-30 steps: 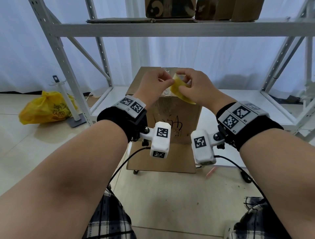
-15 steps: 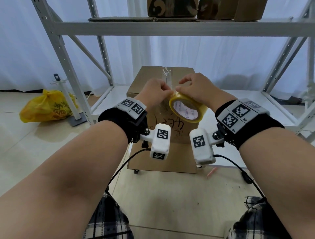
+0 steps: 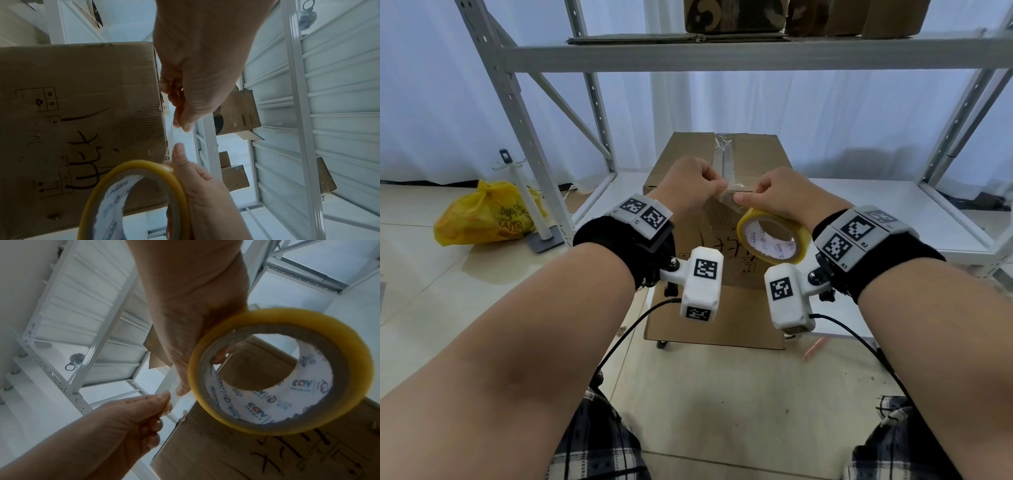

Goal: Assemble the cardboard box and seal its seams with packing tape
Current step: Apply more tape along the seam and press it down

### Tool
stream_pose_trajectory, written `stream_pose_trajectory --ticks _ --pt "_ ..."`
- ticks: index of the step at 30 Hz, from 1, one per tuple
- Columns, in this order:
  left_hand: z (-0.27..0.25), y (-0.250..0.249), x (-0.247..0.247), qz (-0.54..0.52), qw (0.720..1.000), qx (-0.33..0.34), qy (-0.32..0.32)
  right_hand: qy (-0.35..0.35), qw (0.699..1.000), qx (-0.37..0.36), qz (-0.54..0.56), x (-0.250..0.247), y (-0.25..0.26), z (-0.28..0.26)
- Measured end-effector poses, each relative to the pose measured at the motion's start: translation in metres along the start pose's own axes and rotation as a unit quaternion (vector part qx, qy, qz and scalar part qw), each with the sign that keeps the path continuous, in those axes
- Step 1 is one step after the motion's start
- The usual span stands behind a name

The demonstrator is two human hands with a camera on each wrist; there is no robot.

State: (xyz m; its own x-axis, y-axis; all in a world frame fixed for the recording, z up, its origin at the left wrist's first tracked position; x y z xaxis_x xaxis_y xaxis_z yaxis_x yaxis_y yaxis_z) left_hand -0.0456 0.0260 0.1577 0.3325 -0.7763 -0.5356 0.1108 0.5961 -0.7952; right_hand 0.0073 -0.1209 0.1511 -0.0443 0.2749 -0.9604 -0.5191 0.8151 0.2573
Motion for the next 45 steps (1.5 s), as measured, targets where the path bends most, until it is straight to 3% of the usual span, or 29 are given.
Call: stream_pose_trajectory --ticks 7,14,19,23,29,34,36,40,45 --pt "0.0 0.014 -0.014 0.004 1.0 -0.024 -0.009 -0.041 0.996 -0.036 0.076 -0.002 0.008 -0.003" --pt "0.001 0.006 -0.015 0.01 1.0 0.014 -0.009 -0.023 0.997 -0.025 0.072 0.005 0.007 0.005" --pt "0.0 0.024 -0.03 -0.03 0.999 -0.022 -0.021 -0.069 0.997 -0.033 0.027 0.005 0.022 0.009" --pt "-0.004 0.034 -0.033 -0.067 0.997 -0.047 -0.009 -0.062 0.997 -0.04 0.005 0.007 0.032 0.012" --pt "-0.002 0.034 -0.033 -0.07 0.995 -0.049 -0.055 -0.069 0.997 -0.038 0.005 -0.002 0.041 0.016" --pt "0.001 0.043 -0.052 0.045 0.986 -0.021 -0.162 -0.069 0.997 -0.035 -0.009 -0.006 0.031 0.011" --pt "0.004 0.057 -0.054 0.048 0.99 -0.04 -0.13 -0.06 0.997 -0.042 0.01 -0.011 0.024 0.008" --pt "0.006 0.084 -0.037 0.116 0.99 -0.076 0.025 -0.064 0.996 -0.043 0.036 -0.023 0.012 0.006" --pt "0.002 0.077 -0.037 0.119 0.993 -0.023 0.014 -0.075 0.995 -0.041 0.053 -0.035 0.003 0.001"
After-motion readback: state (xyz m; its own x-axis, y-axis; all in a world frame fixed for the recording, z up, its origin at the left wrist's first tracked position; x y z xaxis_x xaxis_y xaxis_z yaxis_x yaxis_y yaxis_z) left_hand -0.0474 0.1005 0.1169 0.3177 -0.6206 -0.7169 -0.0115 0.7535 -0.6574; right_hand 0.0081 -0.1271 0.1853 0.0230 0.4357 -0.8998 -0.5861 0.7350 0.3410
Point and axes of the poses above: each hand's wrist, its own z-axis towards the middle knuckle, its own x-axis out of the palm, y = z × x, the point moved 4 cm from there along z, towards the middle knuckle, and after that the axes turned 13 degrees about -z, right-handed, at the moved point
